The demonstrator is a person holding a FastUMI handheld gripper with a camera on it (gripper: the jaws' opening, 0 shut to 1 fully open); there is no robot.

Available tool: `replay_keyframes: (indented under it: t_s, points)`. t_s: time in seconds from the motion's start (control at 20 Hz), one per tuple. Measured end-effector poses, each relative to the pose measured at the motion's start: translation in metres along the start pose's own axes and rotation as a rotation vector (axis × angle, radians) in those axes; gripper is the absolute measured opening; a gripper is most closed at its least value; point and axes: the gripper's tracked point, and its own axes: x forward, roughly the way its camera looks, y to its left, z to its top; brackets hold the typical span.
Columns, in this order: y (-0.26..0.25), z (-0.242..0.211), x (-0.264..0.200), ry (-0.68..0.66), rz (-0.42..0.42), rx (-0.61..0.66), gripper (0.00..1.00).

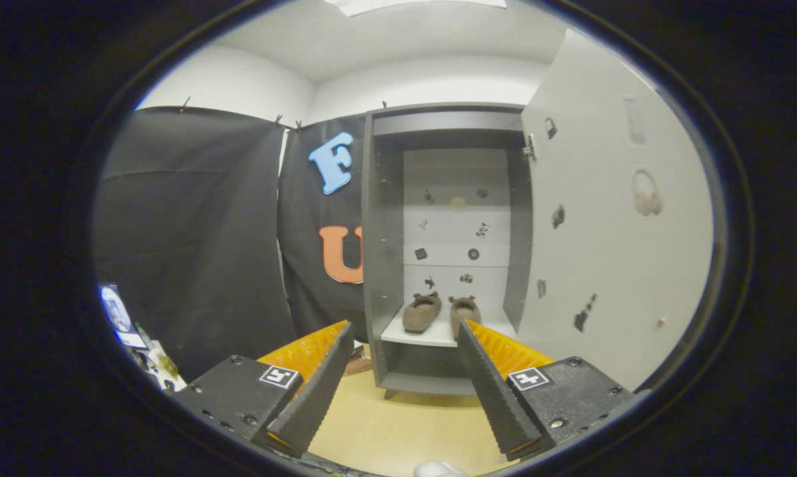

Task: Open the shoe cabinet door, grab the shoes and put them into the shoe cabinet, then close the shoe cabinet door.

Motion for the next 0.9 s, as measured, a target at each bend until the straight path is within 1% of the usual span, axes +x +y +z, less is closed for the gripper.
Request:
replay_keyframes:
  t_s: [0.15, 0.3, 0.4, 0.5, 0.6, 0.7, 0.8, 0.9]
  points:
    - [-0.037, -0.002, -0.047, 0.006, -0.054, 0.015, 1.00]
    - [-0.090, 0.005, -0.087, -0.010, -0.163, 0.023, 1.00]
    - [-0.117, 0.010, -0.106, -0.018, -0.215, 0.038, 1.00]
    - [-0.154, 0.008, -0.124, -0.017, -0.284, 0.048, 1.00]
    - [-0.188, 0.011, -0.136, -0.027, -0.326, 0.050, 1.00]
    - [-0.217, 0.010, -0.138, -0.027, -0.338, 0.053, 1.00]
    - [-0.242, 0.005, -0.131, -0.014, -0.336, 0.054, 1.00]
    - [-0.256, 0.000, -0.115, 0.005, -0.302, 0.061, 1.00]
